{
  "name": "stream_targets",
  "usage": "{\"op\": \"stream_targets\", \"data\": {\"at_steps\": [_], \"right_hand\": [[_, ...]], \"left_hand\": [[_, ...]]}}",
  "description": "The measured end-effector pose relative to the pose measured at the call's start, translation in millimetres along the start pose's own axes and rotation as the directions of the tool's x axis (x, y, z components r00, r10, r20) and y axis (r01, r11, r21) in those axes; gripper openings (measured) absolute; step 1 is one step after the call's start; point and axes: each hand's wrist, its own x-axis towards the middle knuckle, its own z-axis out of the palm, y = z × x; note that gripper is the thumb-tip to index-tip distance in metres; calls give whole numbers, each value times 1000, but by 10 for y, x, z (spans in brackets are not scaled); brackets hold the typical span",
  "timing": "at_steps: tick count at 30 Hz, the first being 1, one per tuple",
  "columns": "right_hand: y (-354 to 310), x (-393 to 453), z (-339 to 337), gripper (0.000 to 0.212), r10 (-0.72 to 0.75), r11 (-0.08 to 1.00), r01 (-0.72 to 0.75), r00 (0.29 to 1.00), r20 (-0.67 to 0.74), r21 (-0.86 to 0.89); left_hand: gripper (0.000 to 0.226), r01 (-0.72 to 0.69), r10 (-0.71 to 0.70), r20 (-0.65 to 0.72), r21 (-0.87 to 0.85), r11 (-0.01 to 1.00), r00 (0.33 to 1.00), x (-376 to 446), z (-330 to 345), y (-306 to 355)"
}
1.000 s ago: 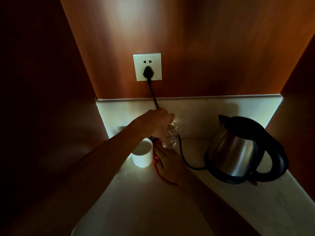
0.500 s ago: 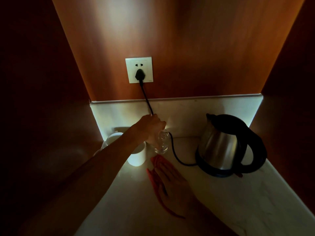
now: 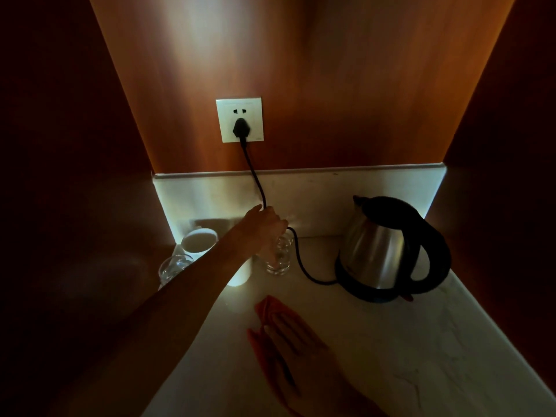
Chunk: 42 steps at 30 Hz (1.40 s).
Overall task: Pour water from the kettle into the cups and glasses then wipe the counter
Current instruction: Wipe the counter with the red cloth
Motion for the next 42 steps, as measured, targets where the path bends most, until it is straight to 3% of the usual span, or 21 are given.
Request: {"op": "stream_targets", "data": {"at_steps": [8, 14, 18, 21, 25, 29, 32, 35, 37, 40, 42], "right_hand": [[-259, 470, 277, 51, -76, 992, 69, 995, 59, 109], [-393, 941, 551, 53, -74, 984, 49, 987, 142, 168], [-447, 1142, 636, 37, -93, 985, 76, 990, 102, 157], [-584, 1224, 585, 29, -9, 991, 5, 999, 30, 132], [-668, 1229, 656, 41, 23, 989, -26, 999, 28, 144], [-766, 1103, 623, 51, 13, 991, -27, 994, 110, 130], [-867, 899, 512, 51, -8, 993, -8, 991, 132, 116], [-885, 689, 411, 57, 18, 995, -32, 988, 151, 91], [-812, 535, 299, 61, 46, 996, -58, 985, 164, 69], [-553, 294, 30, 62, 46, 996, -56, 989, 143, 65], [-271, 116, -195, 63, 49, 998, -51, 993, 111, 22]], "left_hand": [[81, -15, 13, -123, -12, 1000, 992, -221, 57, 1], [72, -32, -17, -271, -178, 984, 962, -590, -33, -39], [56, 13, -119, -318, -318, 948, 940, -929, 23, -12], [46, 129, -299, -387, -409, 903, 872, -1335, 162, 13], [63, 376, -557, -206, -550, 746, 804, -1909, 404, 45], [44, 557, -662, -28, -516, 651, 749, -2461, 673, 173], [52, 651, -695, 99, -464, 601, 712, -2741, 953, 371], [60, 656, -680, 117, -422, 626, 724, -2837, 1124, 613], [57, 682, -711, 119, -429, 593, 693, -2885, 1136, 803], [75, 704, -775, 65, -471, 531, 628, -2935, 1180, 947], [75, 741, -792, 114, -451, 497, 600, -2984, 1182, 1038]]}}
